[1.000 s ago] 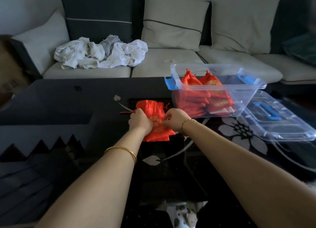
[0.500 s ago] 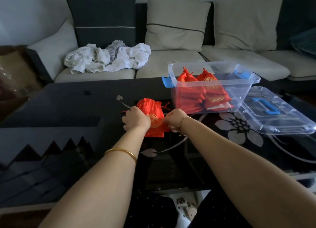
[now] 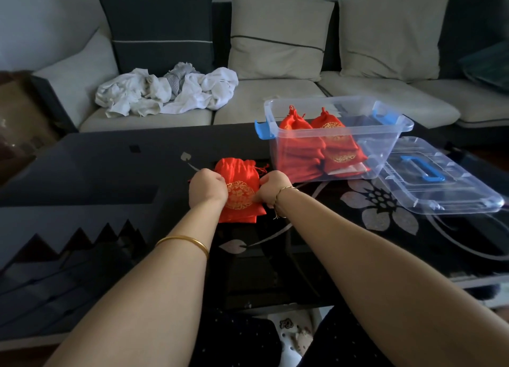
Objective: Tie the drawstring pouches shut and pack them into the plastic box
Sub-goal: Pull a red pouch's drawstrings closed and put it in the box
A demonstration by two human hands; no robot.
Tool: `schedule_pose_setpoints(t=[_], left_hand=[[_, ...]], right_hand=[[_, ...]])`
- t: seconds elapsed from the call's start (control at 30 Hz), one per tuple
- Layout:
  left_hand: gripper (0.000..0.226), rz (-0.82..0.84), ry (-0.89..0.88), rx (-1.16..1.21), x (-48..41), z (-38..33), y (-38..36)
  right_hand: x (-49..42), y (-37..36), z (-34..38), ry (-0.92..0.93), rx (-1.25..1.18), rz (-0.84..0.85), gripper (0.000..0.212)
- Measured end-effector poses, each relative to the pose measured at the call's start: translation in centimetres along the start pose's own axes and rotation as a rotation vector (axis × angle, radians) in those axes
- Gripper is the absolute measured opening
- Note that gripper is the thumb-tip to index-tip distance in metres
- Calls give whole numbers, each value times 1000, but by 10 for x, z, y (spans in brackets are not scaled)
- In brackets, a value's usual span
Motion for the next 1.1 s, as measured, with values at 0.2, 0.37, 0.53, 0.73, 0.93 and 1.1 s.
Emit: schedule_pose_setpoints(t=[0.2, 0.37, 0.53, 0.73, 0.93, 1.1], left_hand=[[27, 84, 83, 45, -1, 14, -13], [25, 34, 70, 126, -4, 10, -5], [19, 126, -53, 262, -1, -11, -11], [18, 313, 80, 590, 13, -32, -29], [15, 391, -243, 572, 36, -72, -26], [14, 387, -335, 573, 43, -87, -21]], right_hand=[[3, 9, 2, 58, -83, 7, 32], [11, 21, 4, 65, -200, 35, 26], [16, 50, 1, 99, -246, -14, 29], [14, 83, -19, 71, -286, -153, 27], [12, 93, -40, -17, -291, -207, 35], [12, 102, -48, -106, -439, -259, 23]])
Point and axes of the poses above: each hand's wrist, its own x-axis away from the middle knuckle, its own y-axis out of the back of the hand, z = x × y, the point moved 10 cm from there along -x, towards the middle knuckle, and after that the axes turned 12 degrees about -z, right-handed, at the moved point
